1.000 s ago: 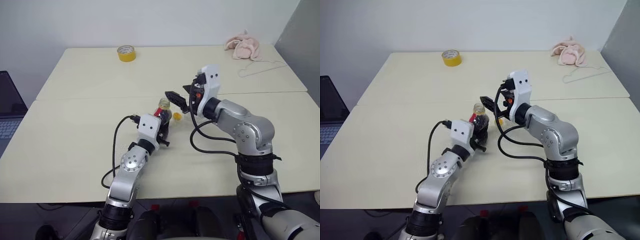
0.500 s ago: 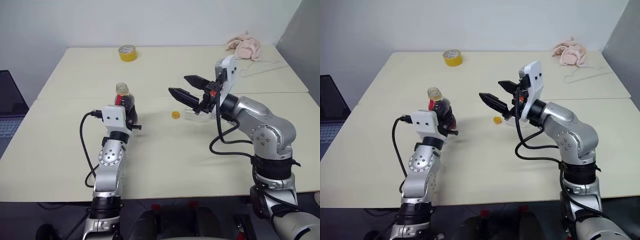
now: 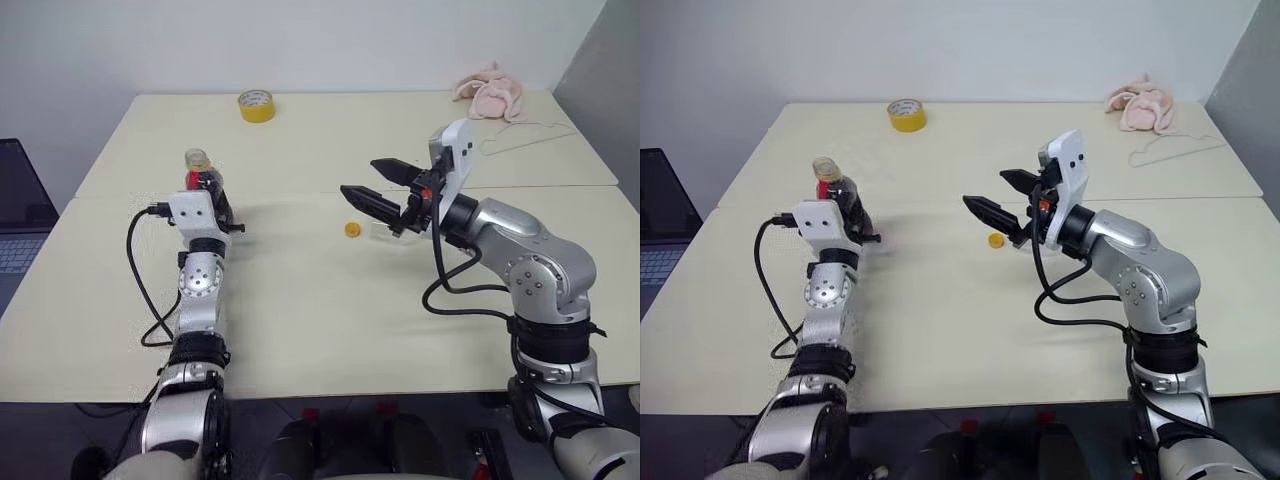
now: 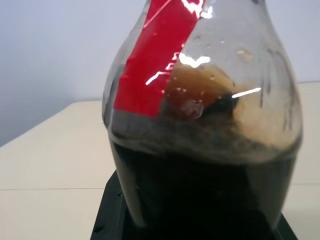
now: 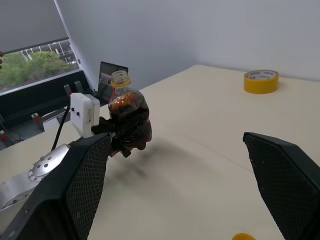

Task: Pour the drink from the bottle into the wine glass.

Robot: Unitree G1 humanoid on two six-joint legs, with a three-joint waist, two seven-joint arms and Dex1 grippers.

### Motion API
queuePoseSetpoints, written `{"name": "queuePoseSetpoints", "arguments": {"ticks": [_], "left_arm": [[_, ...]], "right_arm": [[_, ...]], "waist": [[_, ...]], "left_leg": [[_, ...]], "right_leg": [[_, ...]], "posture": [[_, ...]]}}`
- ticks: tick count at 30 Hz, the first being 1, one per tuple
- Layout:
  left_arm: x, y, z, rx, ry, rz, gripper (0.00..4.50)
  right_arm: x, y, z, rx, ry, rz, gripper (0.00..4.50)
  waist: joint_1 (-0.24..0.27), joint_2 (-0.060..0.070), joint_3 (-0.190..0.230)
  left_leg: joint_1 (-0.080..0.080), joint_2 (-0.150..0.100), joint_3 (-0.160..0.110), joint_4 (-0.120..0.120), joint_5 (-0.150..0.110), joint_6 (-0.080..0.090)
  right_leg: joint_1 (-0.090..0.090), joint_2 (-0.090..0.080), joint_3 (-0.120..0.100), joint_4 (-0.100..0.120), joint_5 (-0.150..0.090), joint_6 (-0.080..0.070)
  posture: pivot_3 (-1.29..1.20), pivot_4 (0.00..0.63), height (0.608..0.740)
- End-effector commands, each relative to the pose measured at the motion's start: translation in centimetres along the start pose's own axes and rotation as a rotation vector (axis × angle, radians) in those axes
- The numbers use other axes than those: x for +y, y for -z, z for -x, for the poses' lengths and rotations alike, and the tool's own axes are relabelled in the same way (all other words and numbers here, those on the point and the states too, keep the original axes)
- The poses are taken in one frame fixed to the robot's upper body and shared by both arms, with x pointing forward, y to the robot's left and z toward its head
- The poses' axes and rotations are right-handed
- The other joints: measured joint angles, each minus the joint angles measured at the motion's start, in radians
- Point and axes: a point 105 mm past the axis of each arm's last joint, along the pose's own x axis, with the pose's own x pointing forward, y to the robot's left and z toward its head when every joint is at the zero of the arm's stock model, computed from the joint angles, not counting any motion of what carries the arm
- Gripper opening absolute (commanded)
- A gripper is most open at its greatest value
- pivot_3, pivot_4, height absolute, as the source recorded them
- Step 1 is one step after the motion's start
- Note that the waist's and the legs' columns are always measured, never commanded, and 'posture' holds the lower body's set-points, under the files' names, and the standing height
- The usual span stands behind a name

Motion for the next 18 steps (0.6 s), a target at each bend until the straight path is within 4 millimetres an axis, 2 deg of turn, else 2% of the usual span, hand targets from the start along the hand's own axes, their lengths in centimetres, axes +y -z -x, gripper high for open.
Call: {"name": "queuePoseSetpoints", "arguments": {"ticks": [1, 13, 18], "left_arm": [[0.7, -0.9, -0.6, -0.048, -0.008, 0.011, 1.02], [0.6, 0.9, 0.7, -0.006, -0.04, 0.068, 1.02], [0.8, 1.7, 1.8, 0.011, -0.063, 0.076, 2.72]], "right_arm": [[0.8, -1.2, 0.1, -0.039, -0.027, 0.049, 4.5], [0.6, -1.0, 0.1, -0.03, -0.014, 0.056, 4.5], [0.5, -0.8, 0.0, -0.024, -0.011, 0.059, 4.5]], "waist": [[-0.001, 0.0, 0.0], [-0.001, 0.0, 0.0], [-0.001, 0.0, 0.0]], "left_leg": [[0.0, 0.0, 0.0, 0.0, 0.0, 0.0], [0.0, 0.0, -0.001, 0.001, 0.0, 0.0], [0.0, 0.0, -0.001, 0.001, 0.0, 0.0]], "right_leg": [[0.0, 0.0, 0.0, 0.0, 0.0, 0.0], [-0.001, 0.0, 0.0, 0.003, 0.0, 0.0], [-0.001, 0.0, 0.0, 0.004, 0.0, 0.0]], "posture": [[0.0, 0.15, 0.74], [0.0, 0.15, 0.74], [0.0, 0.15, 0.74]]}}
